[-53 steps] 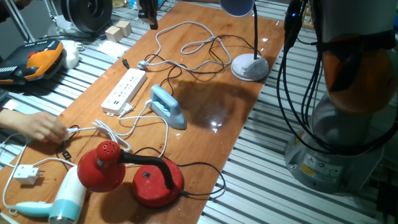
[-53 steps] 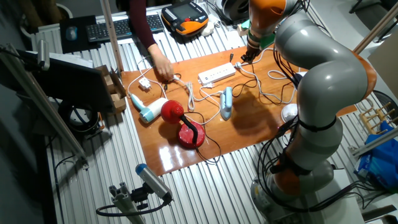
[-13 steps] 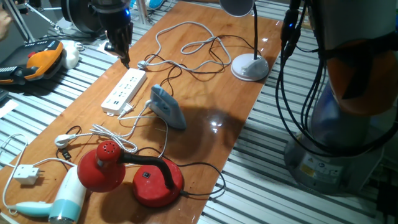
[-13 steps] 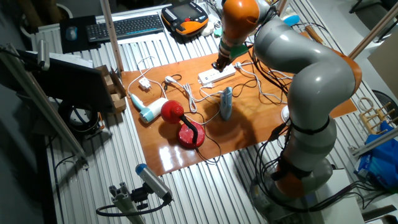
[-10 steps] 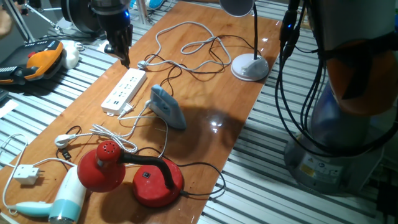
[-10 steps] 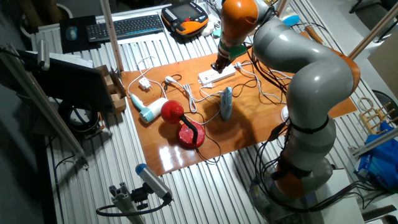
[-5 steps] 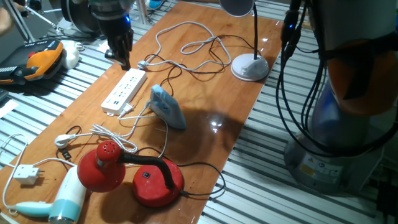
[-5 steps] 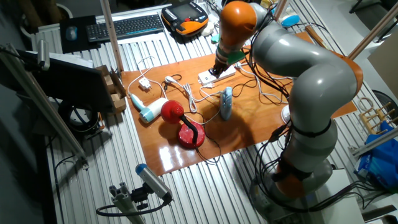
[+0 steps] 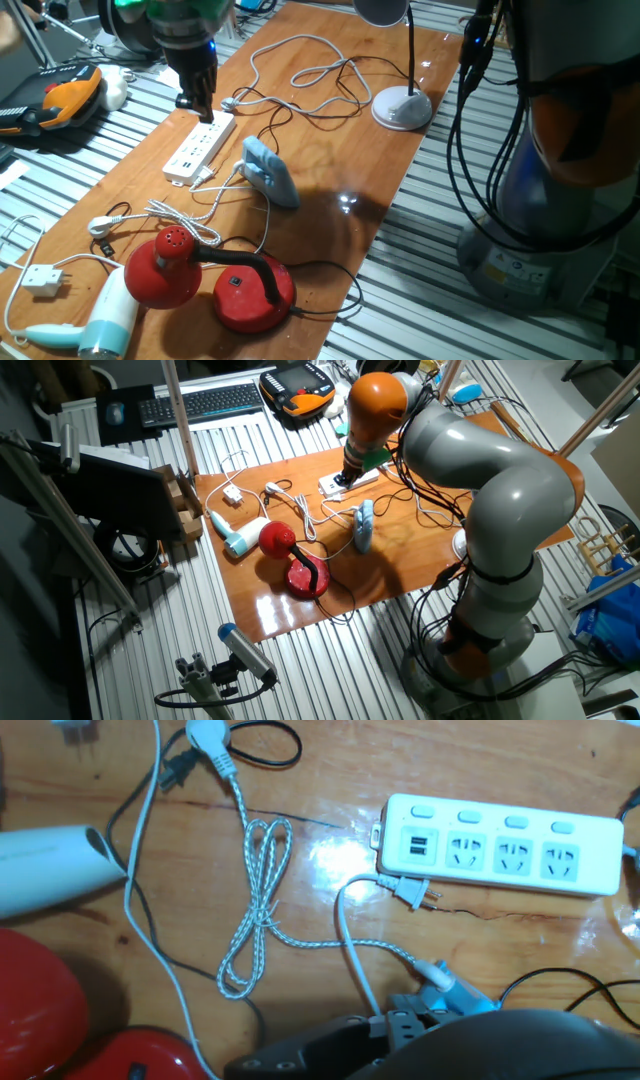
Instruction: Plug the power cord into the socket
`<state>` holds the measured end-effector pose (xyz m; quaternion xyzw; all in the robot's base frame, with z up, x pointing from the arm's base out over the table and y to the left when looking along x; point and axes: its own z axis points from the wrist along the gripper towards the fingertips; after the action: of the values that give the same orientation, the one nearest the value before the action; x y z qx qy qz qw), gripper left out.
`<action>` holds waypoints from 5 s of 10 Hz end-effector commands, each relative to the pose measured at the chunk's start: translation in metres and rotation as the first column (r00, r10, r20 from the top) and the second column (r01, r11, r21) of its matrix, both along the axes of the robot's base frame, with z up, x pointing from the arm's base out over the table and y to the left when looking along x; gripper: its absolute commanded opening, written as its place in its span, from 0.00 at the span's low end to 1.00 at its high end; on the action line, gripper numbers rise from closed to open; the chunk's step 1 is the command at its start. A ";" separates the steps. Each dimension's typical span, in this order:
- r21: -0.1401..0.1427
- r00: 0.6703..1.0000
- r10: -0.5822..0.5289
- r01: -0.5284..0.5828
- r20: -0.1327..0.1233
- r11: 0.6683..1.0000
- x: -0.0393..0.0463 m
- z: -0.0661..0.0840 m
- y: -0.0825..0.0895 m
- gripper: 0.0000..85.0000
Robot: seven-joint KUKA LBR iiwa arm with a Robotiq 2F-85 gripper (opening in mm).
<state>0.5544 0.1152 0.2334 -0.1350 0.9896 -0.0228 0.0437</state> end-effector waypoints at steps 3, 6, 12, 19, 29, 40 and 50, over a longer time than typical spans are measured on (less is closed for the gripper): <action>-0.023 0.999 0.028 -0.027 0.018 0.999 -0.0002 -0.006 0.001 0.00; -0.001 0.998 0.052 -0.052 0.026 0.999 0.0001 -0.009 0.002 0.00; 0.035 0.997 0.069 -0.071 0.042 0.997 -0.0052 -0.018 0.006 0.00; 0.049 0.996 0.094 -0.094 0.009 0.994 -0.0048 -0.018 0.006 0.00; 0.029 0.987 0.159 -0.160 0.031 0.987 0.0075 -0.027 0.038 0.00; 0.066 0.984 0.154 -0.160 0.086 0.985 0.0349 -0.060 0.137 0.00; 0.049 0.988 0.155 -0.154 -0.025 0.987 0.0352 -0.060 0.137 0.00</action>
<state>0.5896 0.2524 0.1731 -0.2098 0.9770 0.0066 0.0372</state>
